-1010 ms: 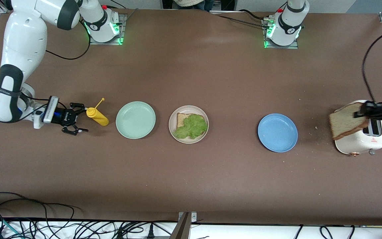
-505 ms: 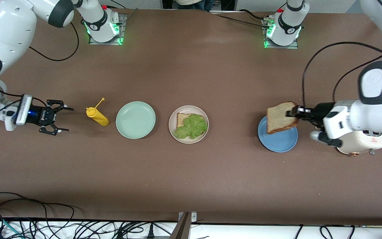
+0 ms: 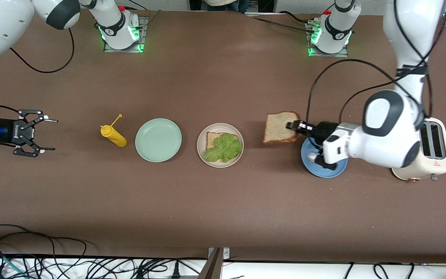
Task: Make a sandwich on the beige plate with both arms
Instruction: 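Retract the right gripper while the left gripper carries the toast over the plate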
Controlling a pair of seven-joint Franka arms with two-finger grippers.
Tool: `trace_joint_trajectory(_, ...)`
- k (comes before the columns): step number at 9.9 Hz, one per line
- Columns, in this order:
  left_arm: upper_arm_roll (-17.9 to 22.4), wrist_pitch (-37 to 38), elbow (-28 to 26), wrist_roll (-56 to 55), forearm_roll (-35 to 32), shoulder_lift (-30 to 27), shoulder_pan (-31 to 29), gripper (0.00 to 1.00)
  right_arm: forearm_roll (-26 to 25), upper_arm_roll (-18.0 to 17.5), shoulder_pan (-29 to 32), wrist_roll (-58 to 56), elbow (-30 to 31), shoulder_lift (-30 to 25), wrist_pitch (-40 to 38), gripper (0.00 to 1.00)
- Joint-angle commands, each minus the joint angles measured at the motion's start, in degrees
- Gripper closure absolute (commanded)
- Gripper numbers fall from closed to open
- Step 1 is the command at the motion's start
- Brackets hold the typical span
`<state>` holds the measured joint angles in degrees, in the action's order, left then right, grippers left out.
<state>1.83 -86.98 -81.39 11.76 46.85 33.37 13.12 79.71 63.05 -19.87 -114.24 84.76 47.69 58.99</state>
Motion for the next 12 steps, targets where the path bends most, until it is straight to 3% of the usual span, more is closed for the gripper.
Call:
trace_joint_trajectory(1,0.5,-1.7,0.4,0.2,5.8,2.2,2.1,1.0,-10.7,-5.0,-0.4,10.8,-2.0,-8.0,7.2,0.0)
trace_joint_trajectory(3,0.5,-5.2,0.3,-0.7,8.0,4.0,5.0,1.0,-28.2,-21.9,5.3,22.1,-1.5,-19.5,20.0,0.0)
trace_joint_trajectory(4,0.5,-7.2,0.0,-0.7,9.5,4.3,6.0,1.0,-33.4,-28.5,8.5,26.6,-1.0,-22.5,23.2,0.0)
trace_joint_trajectory(6,0.5,-11.6,0.1,-3.1,13.7,6.1,8.9,1.0,-40.7,-37.0,13.3,35.7,-0.7,-25.7,27.0,0.0)
trace_joint_trajectory(9,0.5,-20.9,0.2,-6.6,18.0,8.5,13.3,1.0,-54.4,-46.6,17.6,52.3,3.9,-33.2,31.2,0.0)
trace_joint_trajectory(12,0.5,-26.1,0.2,-6.7,21.6,10.6,15.4,1.0,-66.0,-52.8,18.9,74.2,11.4,-43.4,32.5,0.0)
